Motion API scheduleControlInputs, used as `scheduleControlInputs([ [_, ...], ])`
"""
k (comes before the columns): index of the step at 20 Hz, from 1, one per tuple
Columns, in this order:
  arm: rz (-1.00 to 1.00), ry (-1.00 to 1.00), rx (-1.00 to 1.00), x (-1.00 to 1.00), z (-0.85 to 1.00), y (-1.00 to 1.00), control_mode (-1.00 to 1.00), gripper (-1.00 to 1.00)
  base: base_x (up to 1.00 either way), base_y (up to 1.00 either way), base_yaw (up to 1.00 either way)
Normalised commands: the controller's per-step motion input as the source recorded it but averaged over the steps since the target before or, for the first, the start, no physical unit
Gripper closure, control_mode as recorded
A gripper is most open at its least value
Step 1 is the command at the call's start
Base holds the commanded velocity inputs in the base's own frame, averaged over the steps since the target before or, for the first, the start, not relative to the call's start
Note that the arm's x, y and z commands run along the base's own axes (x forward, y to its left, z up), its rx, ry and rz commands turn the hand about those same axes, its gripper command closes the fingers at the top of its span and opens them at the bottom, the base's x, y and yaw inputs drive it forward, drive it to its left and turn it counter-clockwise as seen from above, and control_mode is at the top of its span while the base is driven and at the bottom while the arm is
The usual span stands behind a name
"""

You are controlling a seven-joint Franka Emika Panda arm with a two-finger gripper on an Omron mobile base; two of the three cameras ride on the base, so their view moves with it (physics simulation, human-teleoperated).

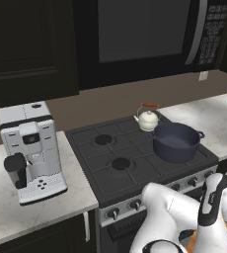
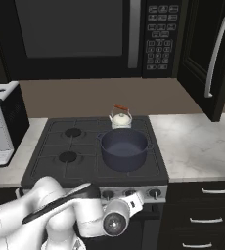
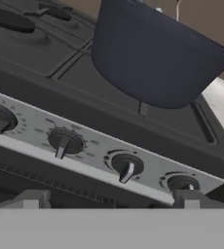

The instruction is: Pick the kettle from the cabinet and place it on a stove burner. Then pick the pot from the counter and place it on another stove burner. Finally, turn both burners on.

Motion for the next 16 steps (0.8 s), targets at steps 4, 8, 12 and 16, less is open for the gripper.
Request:
scheduleControlInputs([
  [4,-0.01,-0.17,0.06,0.01,-0.27,-0.2,-1.0,-1.0,0.0,0.0,0.0],
  [8,-0.03,-0.18,0.06,0.1,-0.24,-0.11,-1.0,-1.0,0.0,0.0,0.0],
  [12,-0.01,-0.1,0.06,0.3,-0.16,0.0,-1.0,-1.0,0.0,0.0,0.0],
  [16,0.0,0.0,0.02,0.18,-0.02,-0.02,-1.0,-1.0,0.0,0.0,0.0],
])
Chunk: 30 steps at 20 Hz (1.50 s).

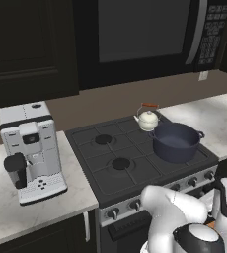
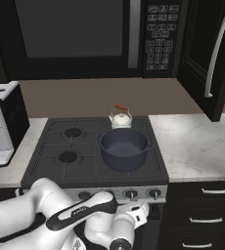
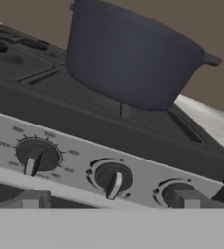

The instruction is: Pick the kettle from the cabinet and place it on a stove burner. Then pick the pot from the counter and place it on another stove burner. Finally, turn both burners on.

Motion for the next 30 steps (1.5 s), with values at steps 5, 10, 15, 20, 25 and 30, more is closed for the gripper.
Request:
scheduleControlInputs([
  [5,0.0,0.0,0.04,0.35,-0.07,0.0,-1.0,-1.0,0.0,0.0,0.0],
  [10,0.0,0.0,0.04,0.31,-0.12,0.0,-1.0,-1.0,0.0,0.0,0.0],
  [15,0.0,0.0,0.03,0.17,-0.16,0.0,-1.0,-1.0,0.0,0.0,0.0],
  [20,-0.02,0.0,0.02,0.18,-0.14,0.0,-1.0,-1.0,0.0,0.0,0.0],
  [25,-0.04,0.0,0.01,0.08,-0.14,-0.02,-1.0,-1.0,0.0,0.0,0.0],
  [30,-0.05,0.0,0.0,0.01,-0.17,-0.03,-1.0,-1.0,0.0,0.0,0.0],
])
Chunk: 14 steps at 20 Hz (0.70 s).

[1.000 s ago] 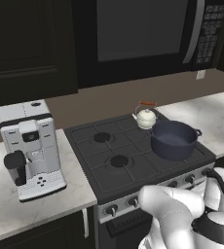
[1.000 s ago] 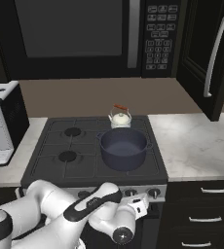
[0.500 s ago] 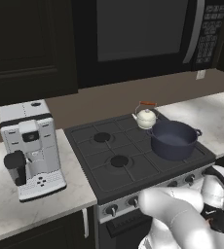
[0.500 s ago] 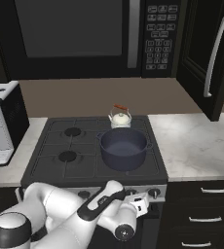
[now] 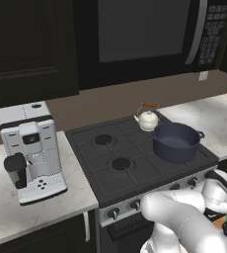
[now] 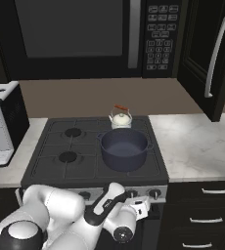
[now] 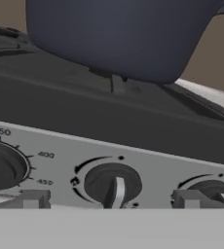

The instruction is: Pick the kettle from the cabinet and place it on a stove burner. Then pick the pot from the counter and place it on another stove burner. Finally, turn both burners on.

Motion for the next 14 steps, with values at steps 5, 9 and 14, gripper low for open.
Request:
scheduleControlInputs([
  [5,-0.03,0.0,0.0,0.05,-0.11,-0.01,-1.0,-1.0,0.0,0.0,0.0],
  [9,-0.02,0.0,0.0,0.08,-0.1,0.0,-1.0,-1.0,0.0,0.0,0.0],
  [14,-0.01,-0.03,0.0,0.04,-0.09,-0.03,-1.0,-1.0,0.0,0.0,0.0],
])
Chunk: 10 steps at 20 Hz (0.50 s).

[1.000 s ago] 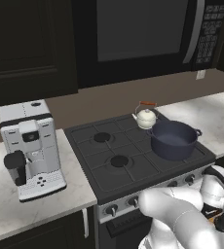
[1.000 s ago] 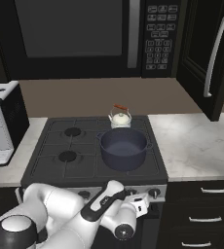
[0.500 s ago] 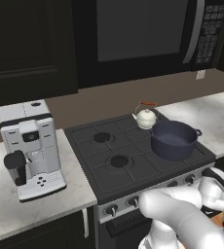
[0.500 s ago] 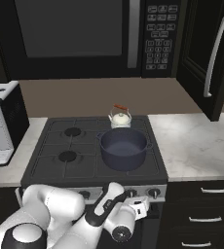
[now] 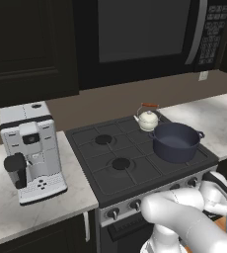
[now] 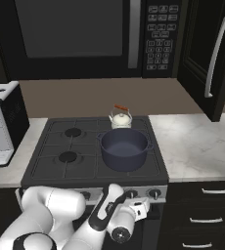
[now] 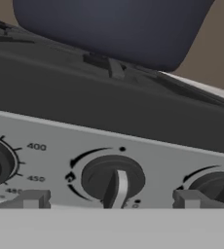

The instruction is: Pick the kettle from the cabinet and place it on a stove burner. Then pick the pot from the counter and place it on another stove burner. Finally, turn both burners on.

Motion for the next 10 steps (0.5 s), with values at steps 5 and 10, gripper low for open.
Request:
scheduleControlInputs([
  [5,0.0,-0.02,0.0,0.04,-0.03,-0.09,-1.0,-1.0,0.0,0.0,0.0],
  [10,0.0,-0.02,0.0,0.06,0.0,-0.1,-1.0,-1.0,0.0,0.0,0.0],
])
